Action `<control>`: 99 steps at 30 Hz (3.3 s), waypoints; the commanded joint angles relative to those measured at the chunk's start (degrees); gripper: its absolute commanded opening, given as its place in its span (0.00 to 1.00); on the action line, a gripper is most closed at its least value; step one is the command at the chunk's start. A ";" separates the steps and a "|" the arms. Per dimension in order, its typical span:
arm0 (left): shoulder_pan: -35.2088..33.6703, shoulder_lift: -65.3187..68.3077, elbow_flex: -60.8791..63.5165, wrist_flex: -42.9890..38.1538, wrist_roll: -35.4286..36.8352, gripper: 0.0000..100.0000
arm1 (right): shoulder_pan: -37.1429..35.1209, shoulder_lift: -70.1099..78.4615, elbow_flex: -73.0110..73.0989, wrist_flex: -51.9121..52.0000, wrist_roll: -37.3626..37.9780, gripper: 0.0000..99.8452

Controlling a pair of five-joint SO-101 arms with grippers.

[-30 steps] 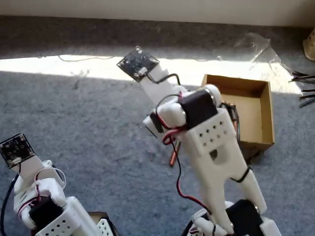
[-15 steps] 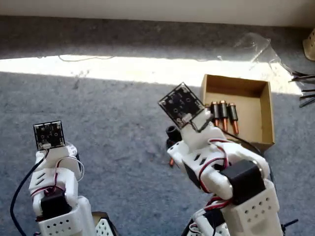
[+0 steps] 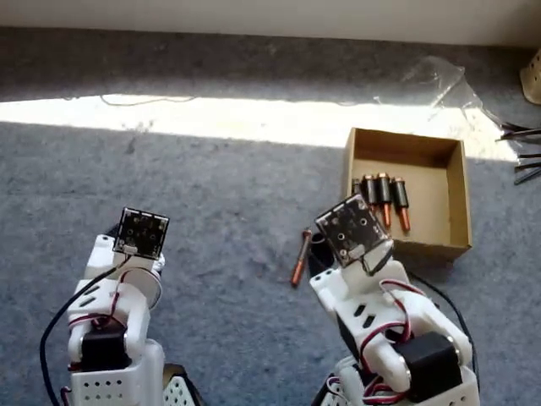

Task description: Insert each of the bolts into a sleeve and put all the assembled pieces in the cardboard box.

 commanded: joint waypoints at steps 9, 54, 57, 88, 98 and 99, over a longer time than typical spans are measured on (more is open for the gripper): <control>6.81 -0.31 -11.38 8.62 -0.35 0.03 | 1.45 -9.71 1.98 -2.51 -0.44 0.01; 38.20 65.27 -46.02 -4.57 22.77 0.03 | 23.87 -23.60 29.67 -19.74 -9.67 0.01; 39.87 72.13 -51.21 -4.57 25.67 0.03 | 23.87 -24.31 29.67 -19.74 -9.67 0.01; 45.93 130.86 -103.16 19.34 41.32 0.03 | 23.96 -24.22 29.67 -19.74 -9.49 0.01; 49.19 133.93 -110.02 26.37 41.32 0.11 | 23.96 -24.22 29.58 -19.82 -9.41 0.01; 49.19 133.93 -110.02 26.29 41.32 0.12 | 23.96 -24.22 29.58 -19.82 -9.41 0.01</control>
